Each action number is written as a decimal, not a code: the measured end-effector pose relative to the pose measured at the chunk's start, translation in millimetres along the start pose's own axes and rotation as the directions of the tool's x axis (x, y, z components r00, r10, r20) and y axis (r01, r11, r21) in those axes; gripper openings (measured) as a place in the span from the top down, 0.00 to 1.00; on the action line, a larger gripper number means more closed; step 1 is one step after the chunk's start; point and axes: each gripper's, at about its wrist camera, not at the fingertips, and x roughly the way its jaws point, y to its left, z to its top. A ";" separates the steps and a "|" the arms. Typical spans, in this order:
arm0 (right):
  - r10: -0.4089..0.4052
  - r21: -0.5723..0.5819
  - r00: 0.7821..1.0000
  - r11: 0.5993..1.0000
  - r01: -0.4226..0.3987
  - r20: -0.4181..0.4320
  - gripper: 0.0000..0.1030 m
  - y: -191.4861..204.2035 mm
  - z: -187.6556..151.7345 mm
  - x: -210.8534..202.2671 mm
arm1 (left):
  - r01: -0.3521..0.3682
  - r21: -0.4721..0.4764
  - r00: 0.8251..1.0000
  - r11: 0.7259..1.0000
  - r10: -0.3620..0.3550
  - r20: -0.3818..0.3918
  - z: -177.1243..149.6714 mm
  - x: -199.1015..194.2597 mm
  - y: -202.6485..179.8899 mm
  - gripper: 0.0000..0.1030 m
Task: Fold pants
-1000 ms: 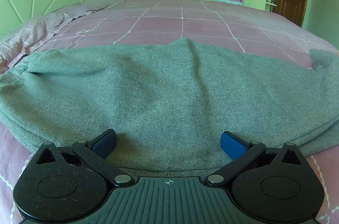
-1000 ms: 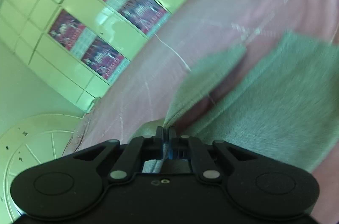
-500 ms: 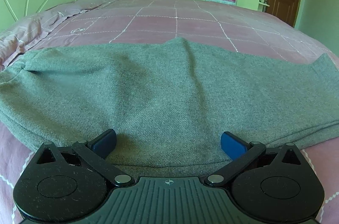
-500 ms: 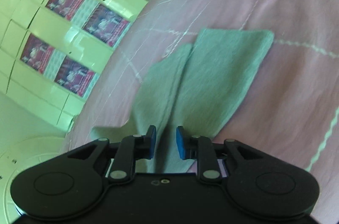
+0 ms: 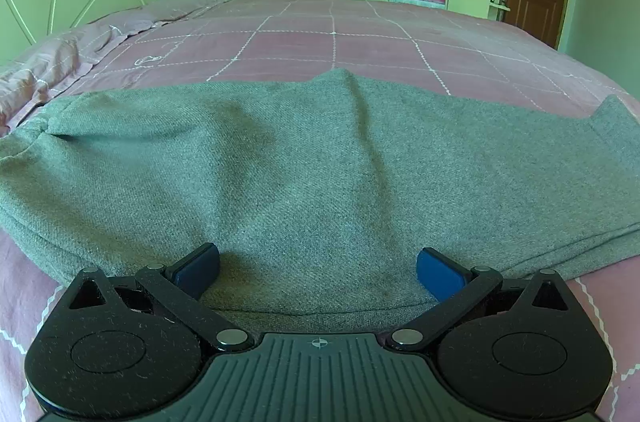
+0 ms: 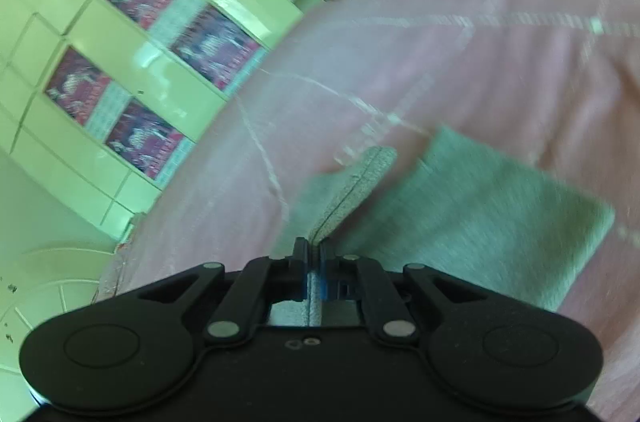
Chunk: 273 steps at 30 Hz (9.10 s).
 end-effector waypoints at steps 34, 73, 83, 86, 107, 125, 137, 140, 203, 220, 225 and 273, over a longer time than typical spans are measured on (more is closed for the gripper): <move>-0.161 0.309 0.984 0.942 0.129 0.079 0.82 -114.8 -3.9 -59.4 | 0.040 0.016 0.999 0.999 -0.040 0.001 -2.2 -0.5 5.6 0.00; 0.238 0.255 0.875 0.957 -0.138 -0.422 0.75 51.3 -136.6 6.5 | -0.078 -0.115 0.991 0.990 0.090 0.098 -5.8 -35.0 60.3 0.00; 0.214 0.125 0.898 0.976 -0.179 -0.385 1.00 81.2 -140.3 3.9 | -0.074 -0.110 0.993 0.991 0.083 0.081 -8.5 -25.5 62.2 0.00; 0.233 0.097 0.902 0.972 -0.212 -0.364 1.00 85.2 -136.0 -13.7 | -0.061 -0.119 0.994 0.991 0.071 0.087 -10.2 -28.1 65.3 0.00; 0.035 0.262 0.984 0.965 0.012 -0.172 0.88 -14.0 -82.5 -29.8 | -0.038 -0.041 0.992 0.998 0.042 0.122 -12.1 -17.4 42.3 0.00; -0.007 0.237 0.991 0.971 0.038 -0.131 0.95 -35.4 -73.1 -42.2 | -0.070 0.016 0.993 0.997 0.068 0.096 -15.9 -10.8 30.7 0.00; -0.153 0.380 0.985 0.918 0.115 0.073 0.84 -98.9 -21.9 -43.2 | -0.070 0.016 0.993 0.997 0.068 0.096 -15.6 -12.6 31.4 0.00; -0.170 0.338 0.982 0.931 0.135 0.076 0.81 -93.6 -16.2 -36.9 | -0.074 0.018 0.993 0.997 0.072 0.095 -15.2 -13.2 31.2 0.00; -0.128 0.273 0.992 0.955 0.118 0.020 0.64 -119.3 5.6 -34.2 | -0.086 0.035 0.992 0.996 0.082 0.097 -15.9 -14.3 30.3 0.00; 0.093 -0.168 0.992 0.980 -0.106 -0.081 0.74 4.7 -11.9 -36.1 | -0.269 -0.193 0.927 0.944 0.308 0.213 4.2 -51.3 89.8 0.00; 0.265 -0.316 0.895 0.868 -0.384 -0.359 0.62 119.7 -55.7 47.3 | -0.428 -0.305 0.874 0.851 0.476 0.102 19.9 -32.7 152.7 0.00; 0.187 -0.380 0.530 0.509 -0.772 -0.827 1.00 305.3 -189.2 251.6 | -0.212 -0.575 0.918 0.790 0.362 0.159 -5.1 27.9 222.6 0.47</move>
